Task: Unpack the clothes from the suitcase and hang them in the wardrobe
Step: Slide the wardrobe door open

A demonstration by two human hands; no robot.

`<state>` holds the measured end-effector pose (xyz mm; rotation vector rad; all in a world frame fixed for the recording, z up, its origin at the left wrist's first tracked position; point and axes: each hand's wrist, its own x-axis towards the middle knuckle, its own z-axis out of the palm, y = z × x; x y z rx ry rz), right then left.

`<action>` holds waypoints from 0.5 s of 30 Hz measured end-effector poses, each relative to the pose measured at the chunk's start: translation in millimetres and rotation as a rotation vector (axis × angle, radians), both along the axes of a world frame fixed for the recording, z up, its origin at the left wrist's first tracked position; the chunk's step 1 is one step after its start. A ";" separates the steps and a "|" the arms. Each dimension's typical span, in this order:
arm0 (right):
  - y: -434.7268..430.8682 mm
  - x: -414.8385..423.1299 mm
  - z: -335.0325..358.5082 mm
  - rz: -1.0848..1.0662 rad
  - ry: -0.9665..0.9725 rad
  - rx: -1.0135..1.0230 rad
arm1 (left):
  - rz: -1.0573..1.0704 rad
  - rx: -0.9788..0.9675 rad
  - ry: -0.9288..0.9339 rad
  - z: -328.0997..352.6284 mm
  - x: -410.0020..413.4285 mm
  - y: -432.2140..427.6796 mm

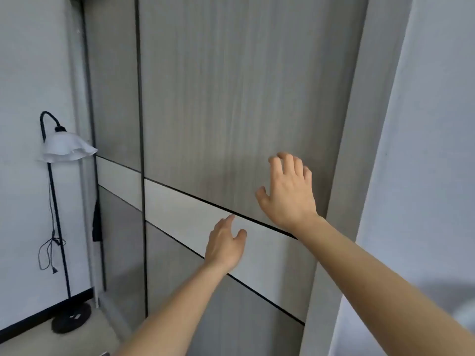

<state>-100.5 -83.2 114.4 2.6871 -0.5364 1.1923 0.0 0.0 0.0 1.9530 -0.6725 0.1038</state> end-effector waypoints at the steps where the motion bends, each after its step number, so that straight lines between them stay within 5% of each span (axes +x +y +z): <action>1: -7.5 -10.8 -0.2 0.011 -0.031 0.011 | -0.067 -0.003 0.029 -1.7 -14.8 -16.5; 7: -24.6 -51.1 -1.4 0.067 0.127 0.104 | -0.209 -0.021 0.229 -15.2 -62.2 -75.3; 12: -59.5 -52.0 -9.5 -0.078 0.180 -0.570 | -0.247 0.087 0.157 -37.6 -55.6 -90.5; 15: -69.4 -58.7 -5.4 -0.319 0.386 -0.799 | -0.256 0.027 0.130 -46.3 -46.8 -99.3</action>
